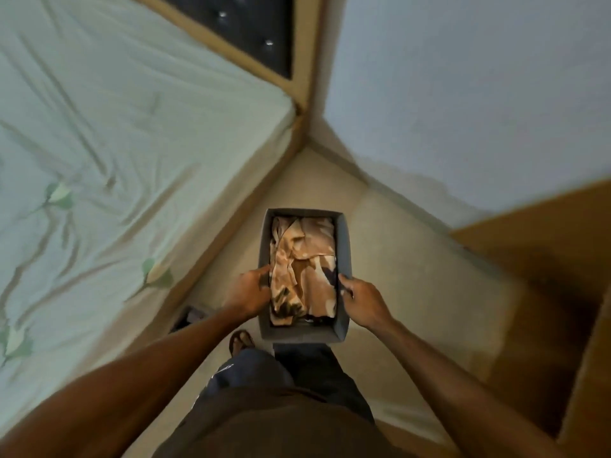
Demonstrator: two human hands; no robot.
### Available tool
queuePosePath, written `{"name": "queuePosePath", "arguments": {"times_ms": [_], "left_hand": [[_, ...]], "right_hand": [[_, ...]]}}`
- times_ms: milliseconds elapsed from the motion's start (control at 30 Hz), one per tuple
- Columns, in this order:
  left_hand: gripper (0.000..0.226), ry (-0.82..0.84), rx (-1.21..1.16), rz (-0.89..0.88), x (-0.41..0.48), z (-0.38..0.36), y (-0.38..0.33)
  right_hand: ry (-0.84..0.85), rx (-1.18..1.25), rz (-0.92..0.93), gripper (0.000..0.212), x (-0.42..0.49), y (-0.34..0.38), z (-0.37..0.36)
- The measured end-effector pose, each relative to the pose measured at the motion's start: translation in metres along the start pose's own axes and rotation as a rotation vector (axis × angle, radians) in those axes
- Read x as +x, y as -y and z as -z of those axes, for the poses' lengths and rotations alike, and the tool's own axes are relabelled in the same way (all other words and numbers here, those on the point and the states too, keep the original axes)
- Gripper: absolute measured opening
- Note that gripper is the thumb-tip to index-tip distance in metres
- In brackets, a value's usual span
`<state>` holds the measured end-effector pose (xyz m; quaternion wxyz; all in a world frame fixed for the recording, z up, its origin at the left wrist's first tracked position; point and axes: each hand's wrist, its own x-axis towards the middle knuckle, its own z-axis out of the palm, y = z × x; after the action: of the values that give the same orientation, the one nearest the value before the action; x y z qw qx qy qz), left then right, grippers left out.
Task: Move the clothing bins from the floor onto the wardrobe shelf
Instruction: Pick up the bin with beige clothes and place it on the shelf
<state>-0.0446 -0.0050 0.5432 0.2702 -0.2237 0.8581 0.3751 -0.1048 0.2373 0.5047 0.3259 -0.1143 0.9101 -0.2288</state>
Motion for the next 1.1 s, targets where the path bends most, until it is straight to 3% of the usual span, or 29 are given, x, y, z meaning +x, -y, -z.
{"name": "queuePosePath", "arguments": {"times_ms": [433,700,833,1000,1100], "left_hand": [[0.043,0.28,0.41,-0.584,0.032,-0.083,-0.244],[0.023,0.471,0.683,-0.928,0.047,-0.154,-0.395],[0.031,0.568,0.754,-1.105,0.042,-0.187,-0.484],[0.03,0.838,0.745,-1.245,0.026,-0.22,-0.579],[0.042,0.857,0.849,-1.401,0.006,-0.236,-0.625]], "right_hand": [[-0.545,0.392,-0.493,0.038,-0.114,-0.133,0.102],[-0.806,0.578,-0.812,0.04,-0.18,-0.185,0.156],[-0.976,0.645,-0.922,0.034,-0.208,-0.198,0.197],[-1.156,0.689,-0.988,0.038,-0.24,-0.204,0.242],[-1.233,0.812,-1.058,0.037,-0.259,-0.217,0.251]]}}
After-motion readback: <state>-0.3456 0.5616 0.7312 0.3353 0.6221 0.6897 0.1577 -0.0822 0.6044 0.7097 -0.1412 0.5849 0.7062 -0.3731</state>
